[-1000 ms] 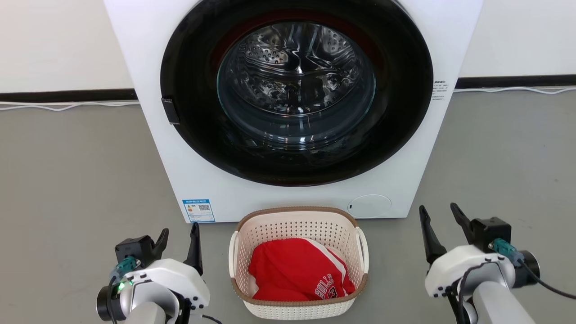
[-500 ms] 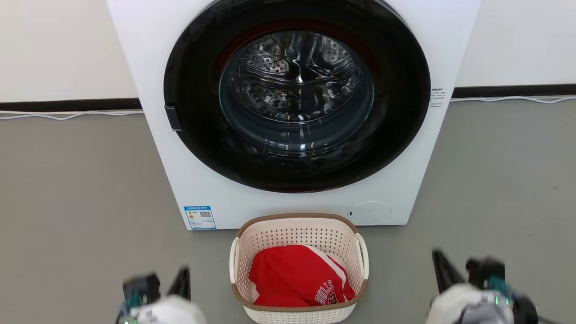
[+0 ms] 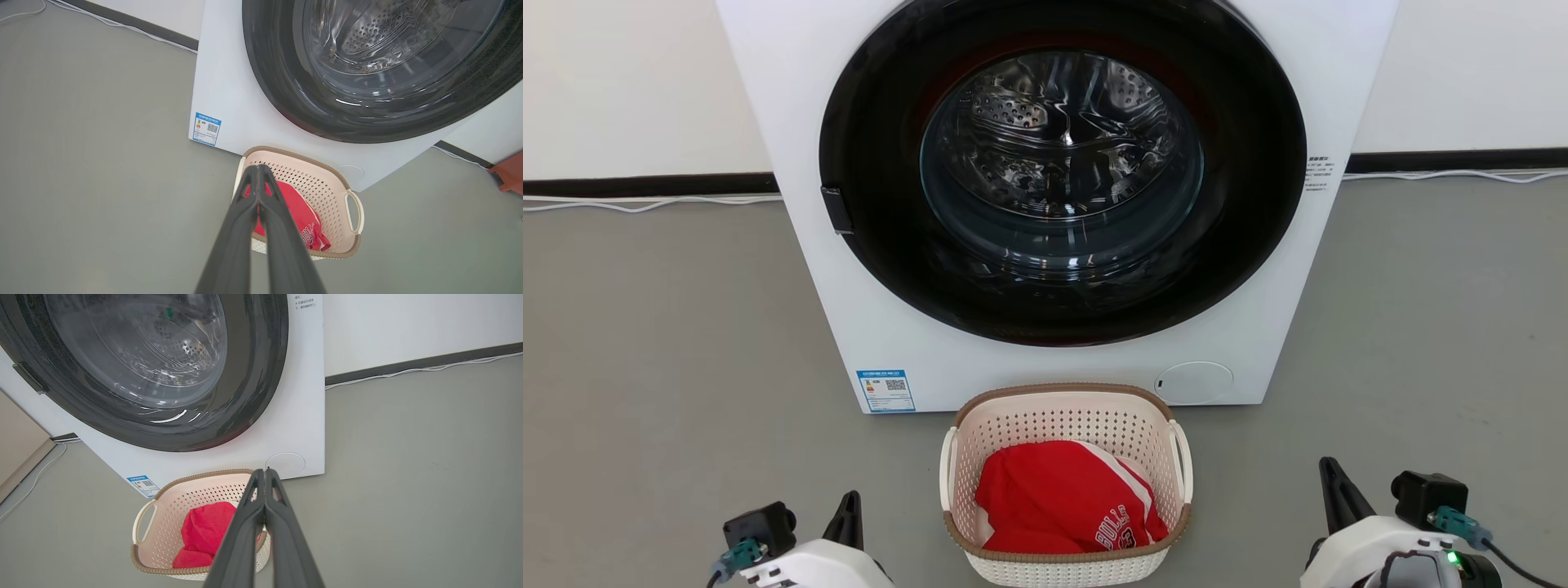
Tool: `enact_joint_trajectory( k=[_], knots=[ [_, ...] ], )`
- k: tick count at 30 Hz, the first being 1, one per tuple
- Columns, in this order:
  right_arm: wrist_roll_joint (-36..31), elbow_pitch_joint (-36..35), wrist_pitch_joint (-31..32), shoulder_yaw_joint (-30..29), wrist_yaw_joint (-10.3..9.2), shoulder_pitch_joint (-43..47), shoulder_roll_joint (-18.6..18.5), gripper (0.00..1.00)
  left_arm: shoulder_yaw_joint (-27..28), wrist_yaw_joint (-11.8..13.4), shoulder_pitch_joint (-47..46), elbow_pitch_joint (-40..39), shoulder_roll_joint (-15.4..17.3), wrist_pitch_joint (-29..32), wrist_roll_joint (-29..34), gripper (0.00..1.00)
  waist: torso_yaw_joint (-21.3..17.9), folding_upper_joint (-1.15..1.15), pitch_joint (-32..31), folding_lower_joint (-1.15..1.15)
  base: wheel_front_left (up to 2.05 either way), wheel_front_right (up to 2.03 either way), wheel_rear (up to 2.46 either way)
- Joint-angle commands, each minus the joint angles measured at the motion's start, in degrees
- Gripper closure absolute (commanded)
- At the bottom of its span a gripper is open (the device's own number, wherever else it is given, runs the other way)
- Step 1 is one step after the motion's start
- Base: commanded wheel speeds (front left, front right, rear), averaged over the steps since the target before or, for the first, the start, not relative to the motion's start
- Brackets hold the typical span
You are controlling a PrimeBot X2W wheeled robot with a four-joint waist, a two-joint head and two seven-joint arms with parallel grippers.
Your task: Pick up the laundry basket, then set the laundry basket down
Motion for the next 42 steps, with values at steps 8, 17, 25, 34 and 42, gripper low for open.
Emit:
enact_joint_trajectory(
  k=[8,17,25,34,42],
  knots=[
    [6.8,-3.8,1.3,-0.3,0.07,-1.2,-0.2,1.0,1.2,-1.0,-1.5,-3.6,0.2,1.4,-5.6,1.0,0.1,0.0,0.3,-0.01,0.0,0.0,0.0],
    [13.4,-6.1,2.8,-0.4,0.1,-0.6,-0.2,1.0,2.0,-1.4,-1.0,-5.7,0.3,2.9,-10.9,1.0,0.1,0.0,0.5,-0.01,0.0,0.0,0.0],
    [20.6,-8.6,4.4,-0.7,0.13,0.1,-0.2,1.0,2.8,-1.9,-0.5,-8.0,0.4,4.5,-16.7,1.0,0.2,0.0,0.9,-0.01,0.0,0.0,0.0],
    [26.4,-10.6,5.7,-0.8,0.16,0.6,-0.2,1.0,3.5,-2.3,-0.2,-9.9,0.5,5.9,-21.4,1.0,0.2,0.0,1.1,-0.01,0.0,0.0,0.0],
    [32.3,-12.6,7.0,-1.0,0.19,1.1,-0.2,1.0,4.1,-2.6,0.2,-11.7,0.5,7.2,-26.1,1.0,0.3,0.0,1.4,-0.01,0.0,0.0,0.0]
  ],
)
